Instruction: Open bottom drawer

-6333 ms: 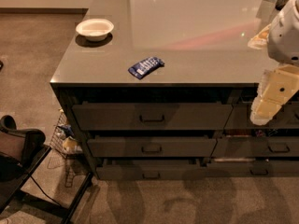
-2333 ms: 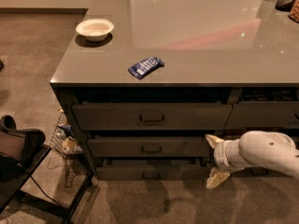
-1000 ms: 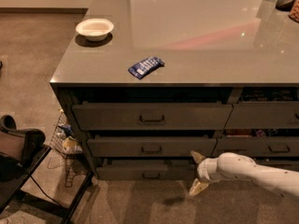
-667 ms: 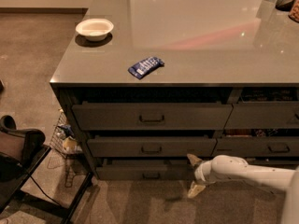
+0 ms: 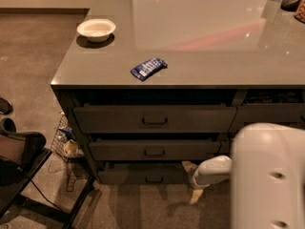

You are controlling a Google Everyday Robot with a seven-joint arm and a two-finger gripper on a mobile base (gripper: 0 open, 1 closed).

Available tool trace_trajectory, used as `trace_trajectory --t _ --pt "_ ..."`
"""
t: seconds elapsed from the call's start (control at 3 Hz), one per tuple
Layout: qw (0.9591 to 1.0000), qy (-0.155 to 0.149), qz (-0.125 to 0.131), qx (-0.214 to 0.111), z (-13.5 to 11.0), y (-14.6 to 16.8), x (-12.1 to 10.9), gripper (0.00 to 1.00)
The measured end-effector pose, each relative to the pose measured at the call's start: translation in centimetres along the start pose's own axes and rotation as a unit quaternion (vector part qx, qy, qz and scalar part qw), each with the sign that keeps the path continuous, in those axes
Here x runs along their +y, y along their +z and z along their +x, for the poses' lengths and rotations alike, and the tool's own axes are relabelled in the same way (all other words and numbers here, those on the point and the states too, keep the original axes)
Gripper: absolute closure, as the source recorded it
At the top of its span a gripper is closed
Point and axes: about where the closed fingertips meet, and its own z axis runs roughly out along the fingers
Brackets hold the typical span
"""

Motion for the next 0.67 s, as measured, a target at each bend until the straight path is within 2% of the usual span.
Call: trace_trajectory --t 0.33,0.67 --pt "0.9996 -0.02 -0.008 0.016 -0.65 0.75 -1.07 0.0" --pt "0.9996 -0.016 -0.017 0.015 -0.83 1.3 -0.67 0.0"
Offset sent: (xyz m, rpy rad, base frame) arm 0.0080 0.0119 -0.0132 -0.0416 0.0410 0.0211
